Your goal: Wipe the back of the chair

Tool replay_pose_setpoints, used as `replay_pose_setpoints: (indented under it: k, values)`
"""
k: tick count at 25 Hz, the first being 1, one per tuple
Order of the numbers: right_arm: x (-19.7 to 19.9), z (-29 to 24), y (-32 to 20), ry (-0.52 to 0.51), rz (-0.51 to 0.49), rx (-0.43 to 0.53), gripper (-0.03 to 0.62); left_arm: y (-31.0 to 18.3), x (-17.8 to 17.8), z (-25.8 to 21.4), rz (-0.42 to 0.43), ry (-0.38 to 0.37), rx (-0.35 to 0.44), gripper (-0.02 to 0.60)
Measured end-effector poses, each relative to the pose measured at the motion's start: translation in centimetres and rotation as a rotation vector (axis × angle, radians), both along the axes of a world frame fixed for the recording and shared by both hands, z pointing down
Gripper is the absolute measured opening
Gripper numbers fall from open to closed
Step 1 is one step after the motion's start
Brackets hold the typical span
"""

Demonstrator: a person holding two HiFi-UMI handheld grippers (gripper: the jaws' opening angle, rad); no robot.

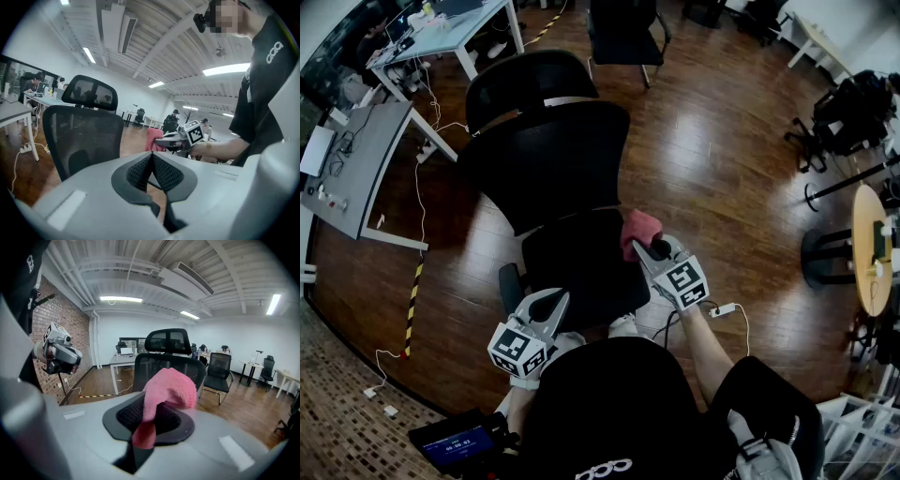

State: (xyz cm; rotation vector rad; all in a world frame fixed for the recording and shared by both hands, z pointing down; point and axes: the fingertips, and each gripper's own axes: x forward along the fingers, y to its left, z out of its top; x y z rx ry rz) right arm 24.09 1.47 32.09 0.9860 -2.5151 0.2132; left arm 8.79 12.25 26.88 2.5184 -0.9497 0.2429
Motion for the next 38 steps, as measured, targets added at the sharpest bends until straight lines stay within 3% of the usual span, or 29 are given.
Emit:
replay_pose_setpoints:
  k: [11, 19, 30, 38]
  values:
    - [-1.8, 0.7, -11.9, 0.066, -0.037, 0.039, 0.044, 0.4, -2.8, 0.4, -0.131, -0.005, -0.028, -0.008]
    - [-0.1, 2.1, -21.5, 0.183, 0.026, 0.046, 0.044, -1.5, -2.3, -0.2, -0.175, 0.003, 0.008, -0.008]
    - [4.5, 1.9, -31.0, 0.373, 0.287, 0.071, 0.044, -8.1, -0.5, -0.7, -0.131, 0.001, 0.069, -0.008]
    - [3.0, 2.9, -32.9, 0.421, 0.297, 0.035, 0.044, -8.8, 0.0, -0.1, -0.11, 0.009, 0.058, -0.008]
